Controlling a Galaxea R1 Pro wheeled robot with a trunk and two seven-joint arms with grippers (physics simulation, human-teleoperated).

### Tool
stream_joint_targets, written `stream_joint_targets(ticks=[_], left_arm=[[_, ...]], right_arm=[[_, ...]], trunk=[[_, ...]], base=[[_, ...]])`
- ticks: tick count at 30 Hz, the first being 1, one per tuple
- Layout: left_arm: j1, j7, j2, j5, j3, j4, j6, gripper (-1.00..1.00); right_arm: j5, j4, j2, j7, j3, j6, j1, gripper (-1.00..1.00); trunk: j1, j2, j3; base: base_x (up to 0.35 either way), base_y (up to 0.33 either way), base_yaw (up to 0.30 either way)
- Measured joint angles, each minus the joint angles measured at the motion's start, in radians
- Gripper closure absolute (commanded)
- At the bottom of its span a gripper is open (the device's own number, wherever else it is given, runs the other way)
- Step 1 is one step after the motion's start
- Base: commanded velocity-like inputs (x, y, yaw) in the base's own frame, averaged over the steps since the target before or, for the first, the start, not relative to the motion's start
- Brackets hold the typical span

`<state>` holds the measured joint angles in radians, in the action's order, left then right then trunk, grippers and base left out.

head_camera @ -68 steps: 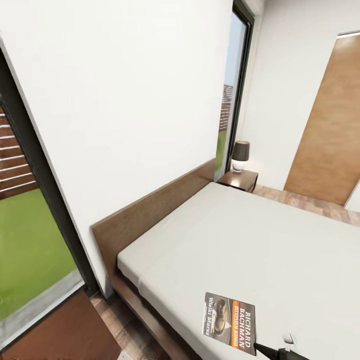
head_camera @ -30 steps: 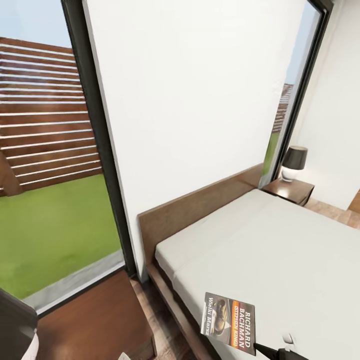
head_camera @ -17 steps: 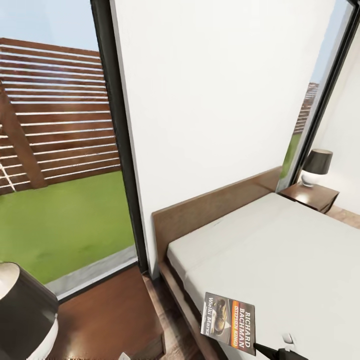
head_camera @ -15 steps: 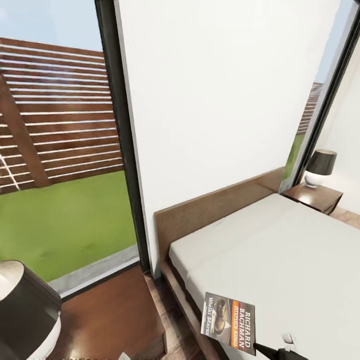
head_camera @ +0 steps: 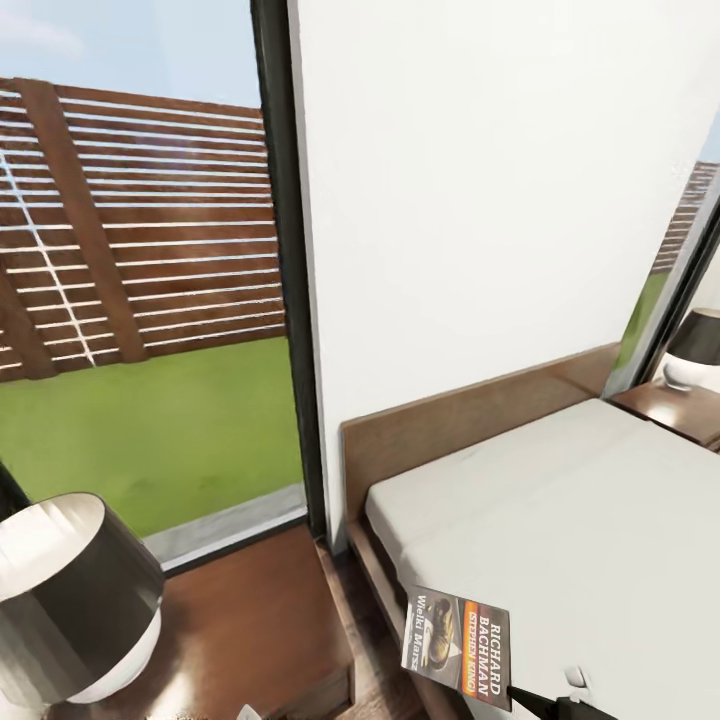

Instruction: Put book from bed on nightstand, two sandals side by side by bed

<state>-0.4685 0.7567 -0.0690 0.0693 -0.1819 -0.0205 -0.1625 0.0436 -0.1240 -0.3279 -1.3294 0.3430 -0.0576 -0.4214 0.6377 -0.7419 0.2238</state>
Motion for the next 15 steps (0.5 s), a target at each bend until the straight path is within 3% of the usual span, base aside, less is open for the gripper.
stream_joint_targets(ticks=[15], left_arm=[[0.000, 0.000, 0.000, 0.000, 0.000, 0.000, 0.000, -1.00]], right_arm=[[0.000, 0.000, 0.000, 0.000, 0.000, 0.000, 0.000, 1.00]], trunk=[[0.000, 0.000, 0.000]], base=[[0.000, 0.000, 0.232]])
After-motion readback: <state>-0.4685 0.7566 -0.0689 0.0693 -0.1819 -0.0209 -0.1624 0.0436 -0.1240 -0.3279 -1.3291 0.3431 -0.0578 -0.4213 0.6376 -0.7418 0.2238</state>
